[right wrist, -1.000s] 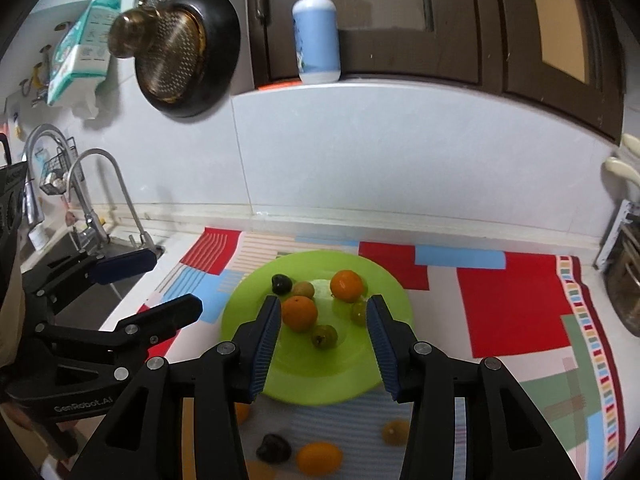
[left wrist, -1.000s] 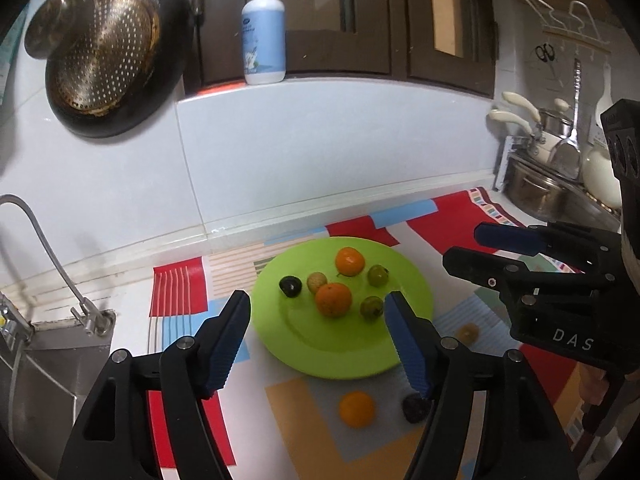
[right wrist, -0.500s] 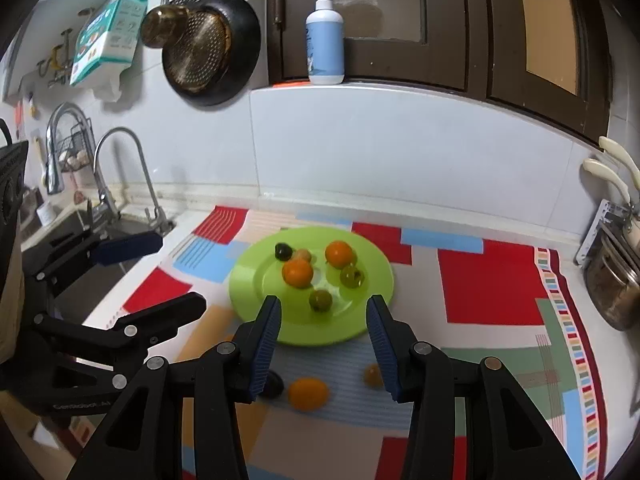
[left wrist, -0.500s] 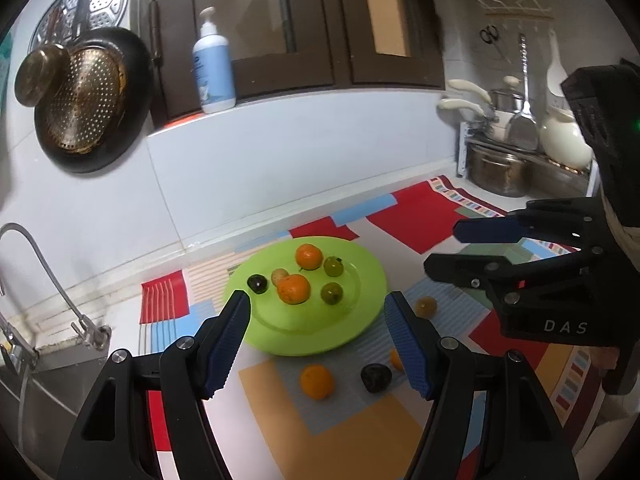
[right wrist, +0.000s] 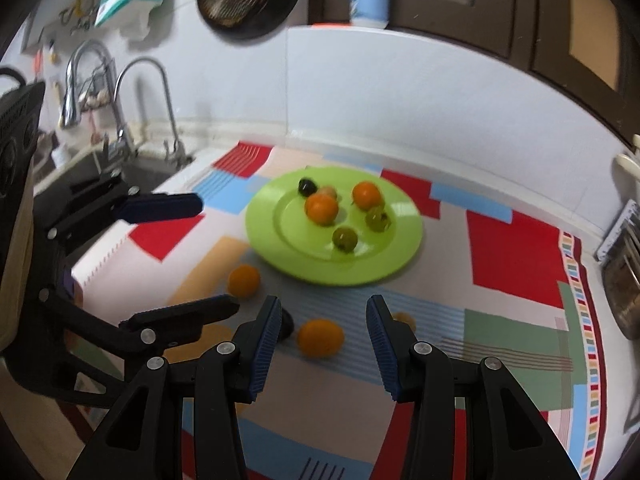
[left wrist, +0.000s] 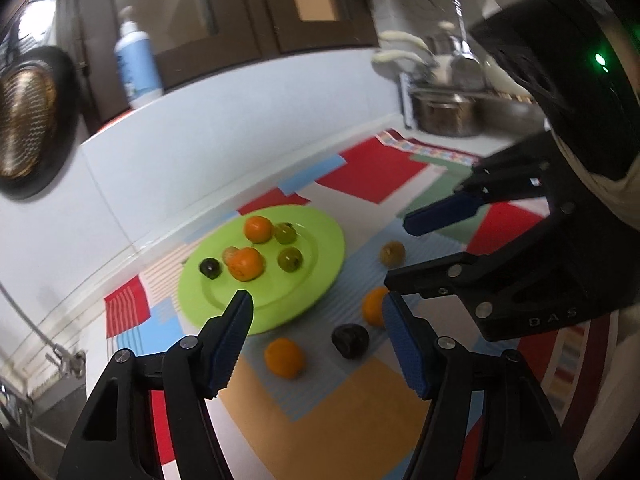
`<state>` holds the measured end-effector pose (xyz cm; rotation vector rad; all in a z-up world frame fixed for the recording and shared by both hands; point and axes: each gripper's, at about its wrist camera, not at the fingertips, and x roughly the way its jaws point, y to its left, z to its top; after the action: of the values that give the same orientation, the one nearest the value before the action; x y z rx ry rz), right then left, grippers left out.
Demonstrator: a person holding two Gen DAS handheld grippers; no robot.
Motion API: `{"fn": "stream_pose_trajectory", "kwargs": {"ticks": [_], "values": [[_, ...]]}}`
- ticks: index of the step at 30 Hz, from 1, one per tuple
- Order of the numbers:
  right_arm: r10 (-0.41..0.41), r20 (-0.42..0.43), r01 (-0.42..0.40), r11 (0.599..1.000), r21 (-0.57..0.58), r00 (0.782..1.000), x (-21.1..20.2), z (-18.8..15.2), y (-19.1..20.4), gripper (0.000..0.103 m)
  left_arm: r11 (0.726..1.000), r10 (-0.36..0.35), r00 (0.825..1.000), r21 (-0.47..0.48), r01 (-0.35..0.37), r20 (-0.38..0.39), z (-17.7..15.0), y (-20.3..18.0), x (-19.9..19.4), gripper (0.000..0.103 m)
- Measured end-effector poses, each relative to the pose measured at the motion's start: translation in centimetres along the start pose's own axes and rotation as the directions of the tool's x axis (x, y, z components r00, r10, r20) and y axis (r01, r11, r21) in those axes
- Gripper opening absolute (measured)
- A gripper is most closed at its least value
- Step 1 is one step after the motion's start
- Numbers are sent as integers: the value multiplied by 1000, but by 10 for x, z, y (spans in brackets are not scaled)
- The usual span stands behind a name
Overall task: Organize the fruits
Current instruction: 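Grasp the large orange with the right gripper while the left gripper grasps a dark plum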
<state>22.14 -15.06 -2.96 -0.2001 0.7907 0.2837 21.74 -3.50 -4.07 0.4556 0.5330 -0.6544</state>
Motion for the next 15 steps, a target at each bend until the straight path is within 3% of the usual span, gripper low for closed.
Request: {"fn": "stream_pose_trajectory", "kwargs": {"ticks": [6,15], "values": [[14,-69,-17,999,-50,998,20,-8,0,45,996,-69,997,47,71,-42,-11,-5,18,60],[43,-125,-56,993,-106,991,44,-15,3,45,987,-116,988,100,126,-100,-22,-9,42,50]]}}
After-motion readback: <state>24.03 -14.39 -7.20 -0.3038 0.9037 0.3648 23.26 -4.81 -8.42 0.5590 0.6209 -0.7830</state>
